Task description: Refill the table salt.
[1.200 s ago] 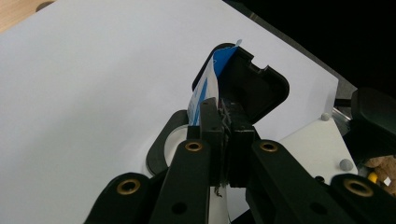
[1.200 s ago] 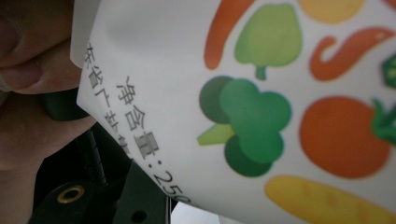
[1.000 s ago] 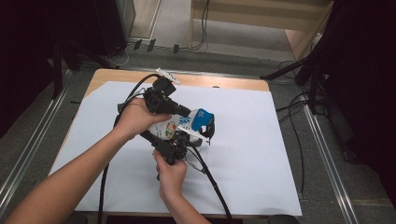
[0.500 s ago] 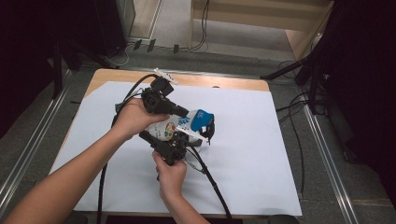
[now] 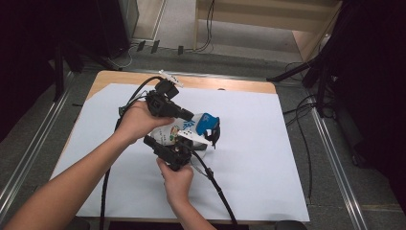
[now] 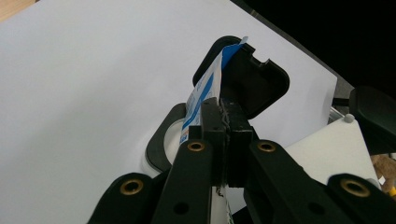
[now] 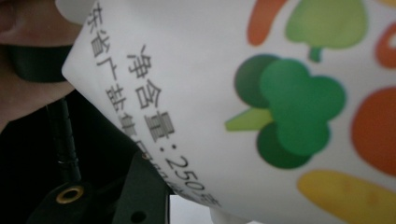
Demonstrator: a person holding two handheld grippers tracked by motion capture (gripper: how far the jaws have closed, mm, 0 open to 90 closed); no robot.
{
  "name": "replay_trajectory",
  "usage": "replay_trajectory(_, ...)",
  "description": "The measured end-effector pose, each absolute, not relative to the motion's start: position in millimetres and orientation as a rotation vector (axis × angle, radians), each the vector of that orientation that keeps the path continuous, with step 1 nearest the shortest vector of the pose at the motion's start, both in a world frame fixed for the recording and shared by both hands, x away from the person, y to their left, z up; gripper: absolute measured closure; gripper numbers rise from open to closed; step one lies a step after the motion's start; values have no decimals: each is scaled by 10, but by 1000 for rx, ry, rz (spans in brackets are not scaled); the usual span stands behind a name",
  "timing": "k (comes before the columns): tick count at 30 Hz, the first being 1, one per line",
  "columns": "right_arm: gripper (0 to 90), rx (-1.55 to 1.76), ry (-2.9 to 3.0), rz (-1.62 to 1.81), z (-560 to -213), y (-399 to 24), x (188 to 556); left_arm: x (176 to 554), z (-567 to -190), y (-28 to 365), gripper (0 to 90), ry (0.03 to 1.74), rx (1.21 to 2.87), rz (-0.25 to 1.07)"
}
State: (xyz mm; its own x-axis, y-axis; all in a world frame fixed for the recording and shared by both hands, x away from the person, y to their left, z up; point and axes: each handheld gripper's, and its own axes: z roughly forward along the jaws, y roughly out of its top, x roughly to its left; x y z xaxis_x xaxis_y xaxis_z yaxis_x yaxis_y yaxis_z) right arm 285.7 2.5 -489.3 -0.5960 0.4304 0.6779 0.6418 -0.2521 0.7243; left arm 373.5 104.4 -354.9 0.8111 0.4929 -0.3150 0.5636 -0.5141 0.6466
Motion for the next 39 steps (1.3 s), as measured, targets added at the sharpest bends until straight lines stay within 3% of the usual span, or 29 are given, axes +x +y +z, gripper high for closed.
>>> replay_trajectory(39, 681, -1307, -1675, -1980, -4892, 4, 2890, 3713, -3515, 1015, 900, 758, 2238, -96)
